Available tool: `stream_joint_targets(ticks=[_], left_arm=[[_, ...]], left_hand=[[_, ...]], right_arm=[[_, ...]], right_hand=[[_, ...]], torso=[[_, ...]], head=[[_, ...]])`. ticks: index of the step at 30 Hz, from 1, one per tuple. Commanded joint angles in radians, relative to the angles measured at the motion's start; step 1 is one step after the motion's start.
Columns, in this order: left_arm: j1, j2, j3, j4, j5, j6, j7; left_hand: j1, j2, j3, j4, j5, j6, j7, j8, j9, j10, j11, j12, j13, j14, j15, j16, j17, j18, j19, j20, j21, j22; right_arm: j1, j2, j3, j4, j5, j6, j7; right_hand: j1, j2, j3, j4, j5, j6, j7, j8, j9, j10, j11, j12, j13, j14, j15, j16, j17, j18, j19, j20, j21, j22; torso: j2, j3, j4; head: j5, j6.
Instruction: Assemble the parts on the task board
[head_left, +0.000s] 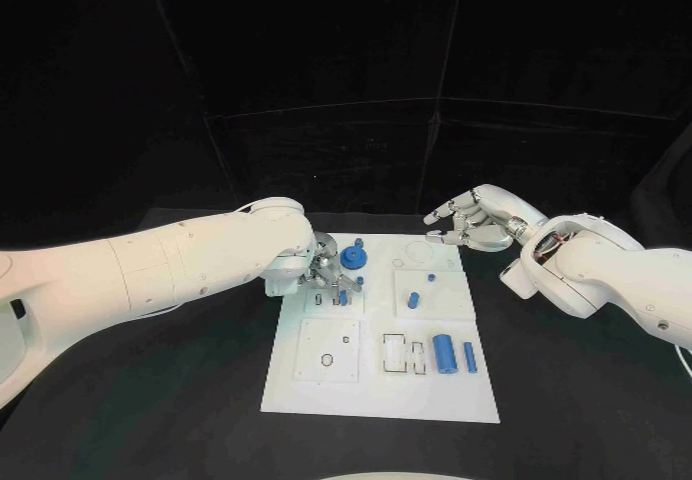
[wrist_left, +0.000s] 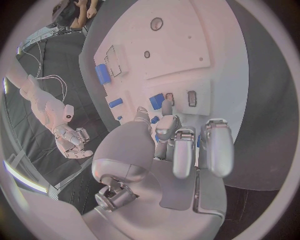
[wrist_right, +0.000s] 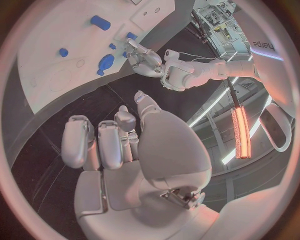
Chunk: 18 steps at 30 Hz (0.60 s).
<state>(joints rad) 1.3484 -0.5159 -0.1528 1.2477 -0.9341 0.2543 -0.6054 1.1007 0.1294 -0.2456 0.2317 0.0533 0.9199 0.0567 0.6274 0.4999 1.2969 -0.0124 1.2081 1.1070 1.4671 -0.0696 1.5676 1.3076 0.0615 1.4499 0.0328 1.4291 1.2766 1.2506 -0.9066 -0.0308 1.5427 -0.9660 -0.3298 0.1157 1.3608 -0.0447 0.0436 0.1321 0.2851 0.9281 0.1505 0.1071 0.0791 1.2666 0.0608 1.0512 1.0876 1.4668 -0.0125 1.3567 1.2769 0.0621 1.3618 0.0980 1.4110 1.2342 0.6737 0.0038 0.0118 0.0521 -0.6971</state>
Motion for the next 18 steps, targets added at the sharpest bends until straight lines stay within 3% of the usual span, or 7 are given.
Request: stream_joint_targets(ticks=[1, 7, 18], left_arm=[[0.001, 0.004, 0.000, -0.002, -0.006, 0.027, -0.009], [0.001, 0.011, -0.013, -0.006, -0.006, 0.031, -0.009], [0.001, 0.015, -0.016, -0.004, -0.006, 0.032, -0.006]], left_hand=[[0.016, 0.004, 0.004, -0.010, -0.005, -0.007, 0.001, 0.006, 0.003, -0.006, 0.001, -0.001, 0.001, 0.104, -0.002, 0.003, 0.263, -0.004, -0.002, 0.004, -0.006, 0.000], [0.041, 0.012, 0.022, -0.031, -0.005, -0.013, 0.001, 0.012, 0.012, -0.007, 0.001, -0.002, 0.003, 0.104, -0.002, 0.003, 0.263, -0.004, -0.004, 0.004, -0.008, -0.002], [0.058, 0.019, 0.040, -0.049, -0.005, -0.016, 0.000, 0.016, 0.019, -0.006, 0.000, -0.001, 0.006, 0.104, -0.003, 0.003, 0.263, -0.003, -0.004, 0.004, -0.009, -0.002]], right_arm=[[0.002, 0.002, 0.001, 0.000, 0.003, 0.008, 0.001], [0.002, 0.006, 0.001, -0.004, 0.003, 0.009, 0.002], [0.002, 0.011, 0.001, -0.010, 0.003, 0.012, 0.001]], right_hand=[[0.008, 0.000, -0.001, -0.006, 0.008, 0.009, 0.000, 0.006, 0.001, -0.003, 0.000, -0.006, -0.003, 0.039, -0.002, -0.006, -0.002, 0.012, -0.009, -0.001, -0.005, -0.003], [0.010, 0.001, -0.007, -0.006, 0.014, 0.000, 0.001, 0.005, -0.001, -0.041, 0.001, -0.065, -0.054, 0.024, -0.001, -0.050, -0.052, 0.024, -0.045, -0.001, -0.037, -0.059], [0.010, 0.001, -0.009, -0.005, 0.015, -0.003, 0.002, 0.006, -0.001, -0.047, 0.002, -0.075, -0.064, 0.021, -0.001, -0.061, -0.063, 0.027, -0.054, -0.001, -0.046, -0.073]], torso=[[0.000, 0.0003, -0.0003], [0.000, -0.0001, 0.0001], [0.000, 0.0006, -0.0002]], head=[[0.001, -0.002], [0.000, -0.003], [-0.001, -0.004]])
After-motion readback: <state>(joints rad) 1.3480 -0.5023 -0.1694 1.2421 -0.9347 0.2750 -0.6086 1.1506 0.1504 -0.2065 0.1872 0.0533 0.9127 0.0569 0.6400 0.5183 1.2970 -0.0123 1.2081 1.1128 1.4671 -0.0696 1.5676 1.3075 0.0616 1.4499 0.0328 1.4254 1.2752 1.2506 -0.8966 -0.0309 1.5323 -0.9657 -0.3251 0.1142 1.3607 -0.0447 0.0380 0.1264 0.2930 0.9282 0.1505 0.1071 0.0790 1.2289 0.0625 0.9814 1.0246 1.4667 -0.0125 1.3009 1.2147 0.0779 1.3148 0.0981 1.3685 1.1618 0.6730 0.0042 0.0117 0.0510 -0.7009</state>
